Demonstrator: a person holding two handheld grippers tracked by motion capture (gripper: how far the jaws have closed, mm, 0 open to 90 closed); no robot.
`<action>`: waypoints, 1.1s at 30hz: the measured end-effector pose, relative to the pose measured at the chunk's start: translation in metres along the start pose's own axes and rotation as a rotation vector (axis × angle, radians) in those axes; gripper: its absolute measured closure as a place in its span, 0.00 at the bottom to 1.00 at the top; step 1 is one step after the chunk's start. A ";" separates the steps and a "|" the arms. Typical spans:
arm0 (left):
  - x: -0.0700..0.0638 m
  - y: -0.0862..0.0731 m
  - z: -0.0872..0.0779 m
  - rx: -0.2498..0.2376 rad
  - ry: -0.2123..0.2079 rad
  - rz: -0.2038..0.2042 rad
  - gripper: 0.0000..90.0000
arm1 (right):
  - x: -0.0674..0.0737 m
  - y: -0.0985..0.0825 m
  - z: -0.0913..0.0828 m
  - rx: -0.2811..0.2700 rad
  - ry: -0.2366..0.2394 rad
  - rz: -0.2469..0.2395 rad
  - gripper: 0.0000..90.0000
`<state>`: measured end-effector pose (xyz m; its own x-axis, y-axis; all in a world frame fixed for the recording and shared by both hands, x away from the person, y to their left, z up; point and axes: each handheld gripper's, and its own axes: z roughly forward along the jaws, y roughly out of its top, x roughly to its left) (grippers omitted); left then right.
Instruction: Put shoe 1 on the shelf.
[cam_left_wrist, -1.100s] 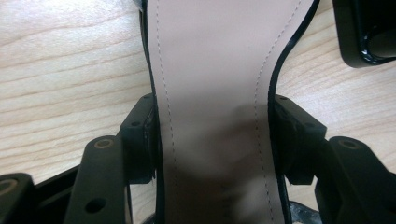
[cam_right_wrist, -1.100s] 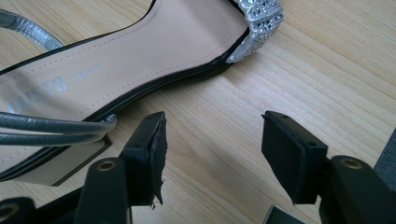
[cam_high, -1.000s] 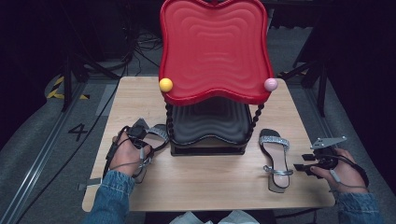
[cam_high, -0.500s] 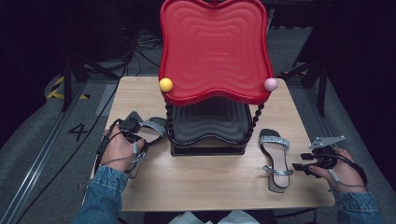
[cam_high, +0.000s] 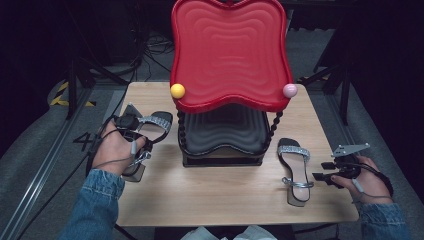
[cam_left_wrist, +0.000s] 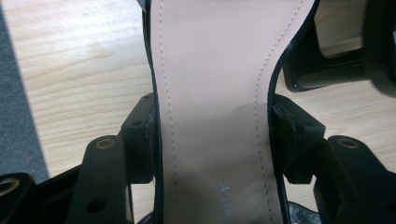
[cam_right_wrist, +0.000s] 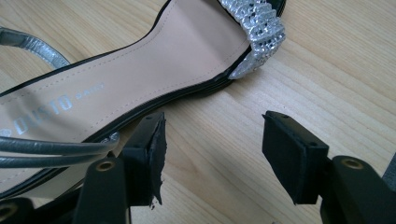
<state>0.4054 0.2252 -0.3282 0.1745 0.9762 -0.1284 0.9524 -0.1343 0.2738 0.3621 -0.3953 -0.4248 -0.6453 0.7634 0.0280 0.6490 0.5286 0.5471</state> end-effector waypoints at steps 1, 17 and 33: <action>0.000 0.001 -0.003 0.001 0.003 -0.002 0.47 | -0.001 0.000 0.000 -0.004 0.000 0.002 0.46; -0.008 0.017 -0.071 -0.036 -0.030 -0.045 0.47 | -0.008 0.001 -0.002 -0.034 0.001 0.058 0.44; -0.009 0.023 -0.117 -0.092 0.012 -0.058 0.47 | -0.016 -0.003 -0.003 -0.044 0.015 0.130 0.45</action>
<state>0.3962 0.2332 -0.2088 0.1159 0.9840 -0.1351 0.9339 -0.0616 0.3522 0.3696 -0.4100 -0.4242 -0.5633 0.8184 0.1137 0.7094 0.4085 0.5743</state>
